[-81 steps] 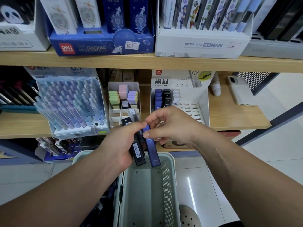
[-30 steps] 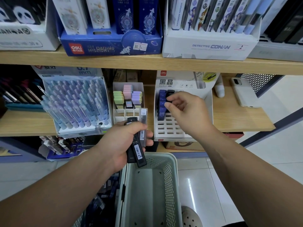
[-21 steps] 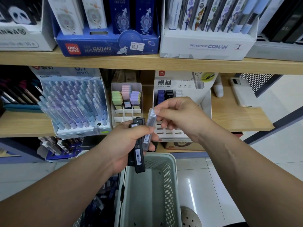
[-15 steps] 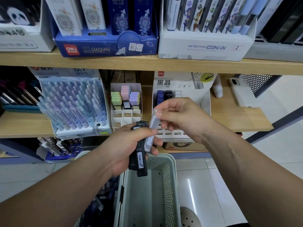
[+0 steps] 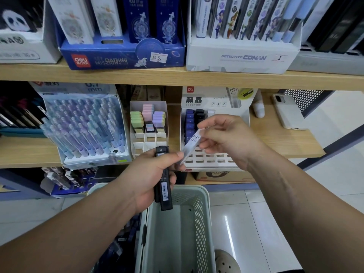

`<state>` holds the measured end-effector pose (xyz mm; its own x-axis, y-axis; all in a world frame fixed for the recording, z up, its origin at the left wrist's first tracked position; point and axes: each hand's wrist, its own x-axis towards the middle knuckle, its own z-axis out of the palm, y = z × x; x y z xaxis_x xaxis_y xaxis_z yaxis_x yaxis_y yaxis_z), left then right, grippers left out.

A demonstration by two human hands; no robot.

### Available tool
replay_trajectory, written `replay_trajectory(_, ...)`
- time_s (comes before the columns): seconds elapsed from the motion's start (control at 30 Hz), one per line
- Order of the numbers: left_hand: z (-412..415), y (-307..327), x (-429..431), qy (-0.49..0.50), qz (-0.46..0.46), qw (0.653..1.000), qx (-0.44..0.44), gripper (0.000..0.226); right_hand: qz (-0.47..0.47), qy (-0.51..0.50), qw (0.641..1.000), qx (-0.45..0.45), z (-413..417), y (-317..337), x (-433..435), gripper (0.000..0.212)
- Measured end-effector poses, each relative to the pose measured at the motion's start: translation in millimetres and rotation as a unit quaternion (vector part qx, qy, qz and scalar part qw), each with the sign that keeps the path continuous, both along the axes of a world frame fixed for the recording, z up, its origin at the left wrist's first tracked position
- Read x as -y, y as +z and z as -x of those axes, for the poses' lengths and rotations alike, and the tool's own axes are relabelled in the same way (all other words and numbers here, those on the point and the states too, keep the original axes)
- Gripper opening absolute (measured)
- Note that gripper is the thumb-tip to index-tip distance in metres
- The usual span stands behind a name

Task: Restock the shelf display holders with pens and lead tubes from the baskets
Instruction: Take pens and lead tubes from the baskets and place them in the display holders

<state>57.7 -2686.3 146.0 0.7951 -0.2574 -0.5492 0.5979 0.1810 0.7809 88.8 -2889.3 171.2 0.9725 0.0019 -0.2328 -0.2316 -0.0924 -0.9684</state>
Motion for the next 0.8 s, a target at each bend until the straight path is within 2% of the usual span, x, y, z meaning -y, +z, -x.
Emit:
replay_trajectory(0.07, 0, 0, 0, 0.0, 0.009, 1.0, -0.017, 0.021, -0.009, -0.027, 1.0, 0.014, -3, 4, 11, 0.029)
replay_trajectory(0.13, 0, 0, 0, 0.011, 0.011, 0.999, -0.04, 0.024, 0.001, -0.057, 0.998, 0.039, -6, 9, 25, 0.026)
replay_trajectory(0.23, -1, -1, -2, 0.029, 0.003, 0.997, -0.07, 0.027, 0.087, -0.099, 0.987, 0.093, -8, 8, 41, 0.014)
replay_trajectory(0.33, -2, -2, -3, 0.046, -0.002, 0.994, -0.095, 0.037, 0.183, -0.119, 0.965, 0.145, -12, 2, 48, 0.02)
replay_trajectory(0.4, -2, -2, -3, 0.053, -0.004, 0.992, -0.113, 0.041, 0.237, -0.113, 0.95, 0.169, -13, -5, 48, 0.025)
replay_trajectory(0.5, -3, -4, -3, 0.044, -0.004, 0.99, -0.131, 0.034, 0.299, -0.092, 0.927, 0.209, -13, -15, 44, 0.026)
replay_trajectory(0.6, -3, -5, -3, 0.037, -0.001, 0.99, -0.134, 0.028, 0.324, -0.066, 0.915, 0.231, -13, -22, 40, 0.024)
replay_trajectory(0.8, -5, -2, -4, 0.042, 0.009, 0.99, -0.136, 0.042, 0.359, -0.034, 0.9, 0.243, -14, -24, 38, 0.019)
